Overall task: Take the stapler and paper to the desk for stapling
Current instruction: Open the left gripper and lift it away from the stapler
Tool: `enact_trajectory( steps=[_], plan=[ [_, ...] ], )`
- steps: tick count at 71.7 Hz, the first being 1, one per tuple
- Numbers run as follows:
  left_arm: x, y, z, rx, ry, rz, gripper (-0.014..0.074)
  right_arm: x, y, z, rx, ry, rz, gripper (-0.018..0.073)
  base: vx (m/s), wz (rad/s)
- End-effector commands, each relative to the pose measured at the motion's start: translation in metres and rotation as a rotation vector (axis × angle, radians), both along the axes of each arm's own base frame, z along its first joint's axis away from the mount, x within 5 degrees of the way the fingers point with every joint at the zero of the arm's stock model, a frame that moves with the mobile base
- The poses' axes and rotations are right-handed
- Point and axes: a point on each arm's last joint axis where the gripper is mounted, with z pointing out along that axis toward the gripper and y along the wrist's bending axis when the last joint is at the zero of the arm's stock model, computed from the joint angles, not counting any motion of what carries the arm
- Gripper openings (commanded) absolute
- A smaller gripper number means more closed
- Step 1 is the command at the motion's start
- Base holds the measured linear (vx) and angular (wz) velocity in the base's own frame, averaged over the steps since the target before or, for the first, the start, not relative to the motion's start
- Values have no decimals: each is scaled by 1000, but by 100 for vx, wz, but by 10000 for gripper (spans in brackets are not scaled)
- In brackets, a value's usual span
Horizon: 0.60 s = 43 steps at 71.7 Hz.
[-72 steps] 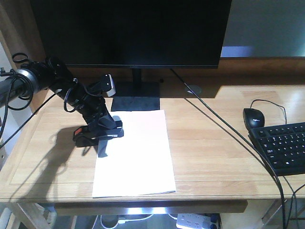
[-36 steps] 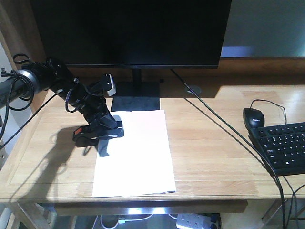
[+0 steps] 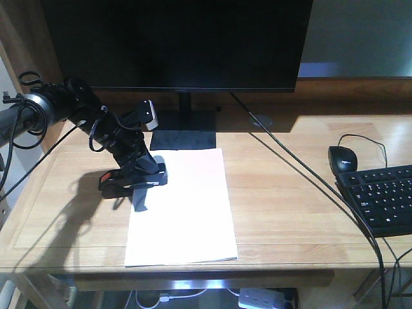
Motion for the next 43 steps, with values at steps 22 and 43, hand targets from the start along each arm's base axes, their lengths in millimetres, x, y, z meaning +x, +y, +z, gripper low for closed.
enact_trajectory(
  steps=[22, 43],
  plan=[
    [0, 1, 14, 39, -37, -3, -6, 0, -1, 8, -24, -23, -13, 486, 0, 0],
    [0, 2, 14, 44, -31, 11, -6, 0, -1, 8, -24, -23, -13, 486, 0, 0]
  ],
)
